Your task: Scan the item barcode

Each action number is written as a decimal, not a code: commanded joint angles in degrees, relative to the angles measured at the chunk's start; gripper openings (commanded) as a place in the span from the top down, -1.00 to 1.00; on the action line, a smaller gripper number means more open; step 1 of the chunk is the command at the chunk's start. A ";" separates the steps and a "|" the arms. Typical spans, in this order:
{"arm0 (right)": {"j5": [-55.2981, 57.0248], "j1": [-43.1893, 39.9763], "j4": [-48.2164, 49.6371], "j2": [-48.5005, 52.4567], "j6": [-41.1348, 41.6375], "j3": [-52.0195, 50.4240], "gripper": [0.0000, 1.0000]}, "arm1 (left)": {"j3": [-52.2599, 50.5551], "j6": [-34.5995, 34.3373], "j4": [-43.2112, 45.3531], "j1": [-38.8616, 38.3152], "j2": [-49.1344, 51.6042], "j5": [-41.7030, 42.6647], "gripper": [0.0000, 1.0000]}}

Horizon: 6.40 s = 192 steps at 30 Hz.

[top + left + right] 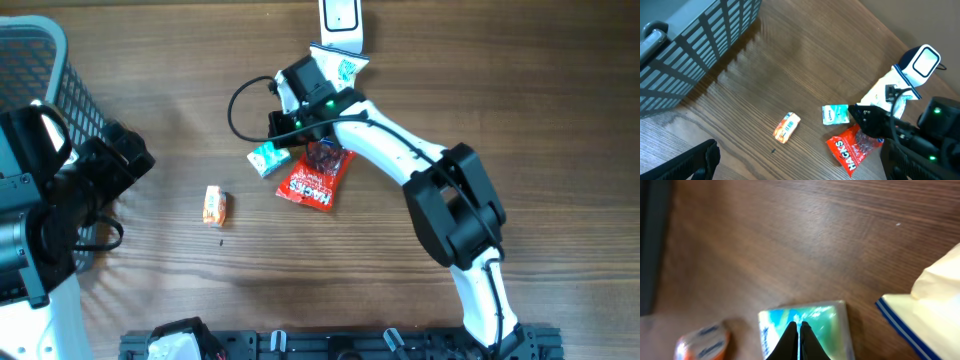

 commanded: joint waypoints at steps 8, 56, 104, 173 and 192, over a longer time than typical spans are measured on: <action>-3.39 5.16 0.17 3.74 0.72 -0.13 0.91 | 0.20 0.07 0.15 -0.09 -0.04 0.48 -1.00; 17.11 -5.05 0.81 -23.80 -3.06 -12.48 0.91 | 0.20 0.07 0.13 -0.09 -0.04 0.48 -1.00; 2.91 -17.59 1.92 -22.60 -5.99 -13.27 0.89 | 0.20 0.07 0.13 -0.09 -0.04 0.50 -1.00; -49.29 -44.35 13.33 -13.44 -12.41 -31.43 0.91 | 0.20 0.07 0.13 -0.09 -0.04 0.50 -1.00; -24.00 -51.39 45.81 -3.54 1.75 -31.50 0.91 | 0.20 0.07 0.13 -0.09 -0.04 0.48 -1.00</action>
